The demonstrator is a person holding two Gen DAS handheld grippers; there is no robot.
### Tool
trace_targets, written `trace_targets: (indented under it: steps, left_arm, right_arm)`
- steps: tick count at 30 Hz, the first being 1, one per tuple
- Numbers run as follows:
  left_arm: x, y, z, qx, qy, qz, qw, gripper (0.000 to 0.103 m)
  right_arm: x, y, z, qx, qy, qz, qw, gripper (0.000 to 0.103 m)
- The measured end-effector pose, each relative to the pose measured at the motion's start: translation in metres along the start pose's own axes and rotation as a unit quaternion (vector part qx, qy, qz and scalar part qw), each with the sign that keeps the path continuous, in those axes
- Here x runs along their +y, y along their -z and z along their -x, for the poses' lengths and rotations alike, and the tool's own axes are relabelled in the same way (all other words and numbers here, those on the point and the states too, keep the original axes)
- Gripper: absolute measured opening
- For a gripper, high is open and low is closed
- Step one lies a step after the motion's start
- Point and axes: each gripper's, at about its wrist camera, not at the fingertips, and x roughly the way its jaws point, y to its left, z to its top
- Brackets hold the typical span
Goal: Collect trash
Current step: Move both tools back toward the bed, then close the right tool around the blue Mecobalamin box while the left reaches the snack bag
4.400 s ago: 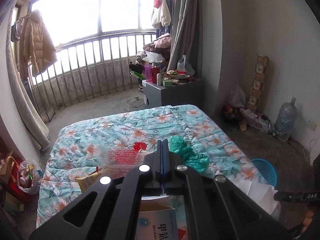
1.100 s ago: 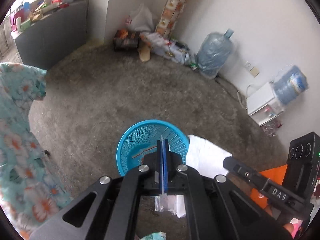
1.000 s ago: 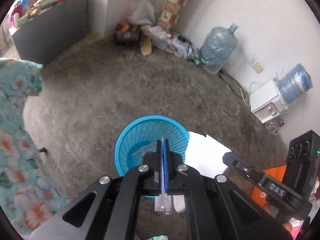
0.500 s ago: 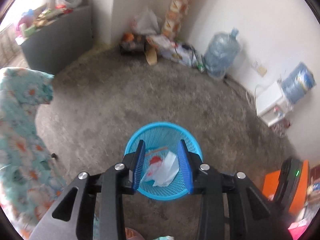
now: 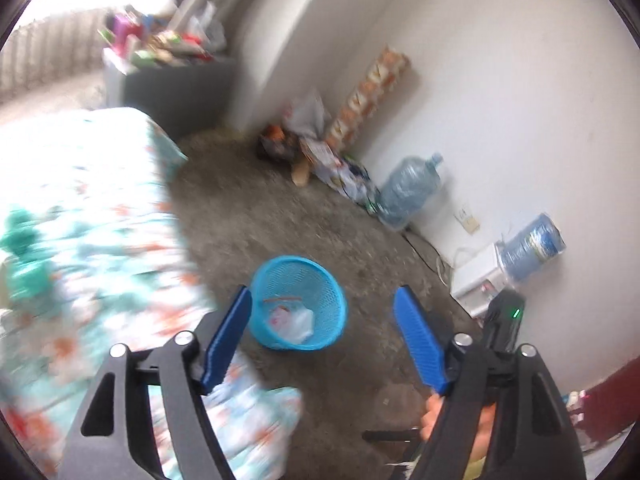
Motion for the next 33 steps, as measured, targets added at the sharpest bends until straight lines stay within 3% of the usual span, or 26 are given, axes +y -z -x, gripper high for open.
trace_targets:
  steps: [8,11,16,20,24,27,33]
  left_arm:
    - [0.058,0.074,0.156,-0.092,-0.066,-0.019,0.9934,0.081]
    - [0.085,0.1,0.214,-0.138,-0.1,-0.014,0.9853,0.083]
    - [0.13,0.13,0.27,-0.173,-0.158,0.014,0.9721,0.084]
    - [0.163,0.151,0.287,-0.179,-0.193,0.039,0.964,0.084]
    - [0.189,0.165,0.293,-0.173,-0.215,0.051,0.9598,0.084]
    - [0.205,0.174,0.292,-0.164,-0.234,0.055,0.9568,0.084]
    - [0.235,0.183,0.289,-0.145,-0.264,0.065,0.9512,0.085]
  right_arm:
    - [0.112,0.043,0.003,0.05,-0.095,0.096,0.99,0.082]
    - [0.148,0.068,-0.009,0.088,-0.127,0.119,0.981,0.082]
    - [0.195,0.105,-0.034,0.149,-0.172,0.129,0.965,0.082]
    - [0.236,0.139,-0.059,0.199,-0.2,0.135,0.95,0.082]
    - [0.275,0.171,-0.084,0.239,-0.204,0.157,0.936,0.082]
    - [0.3,0.191,-0.105,0.263,-0.177,0.177,0.932,0.082]
    - [0.336,0.211,-0.143,0.267,-0.091,0.197,0.939,0.086]
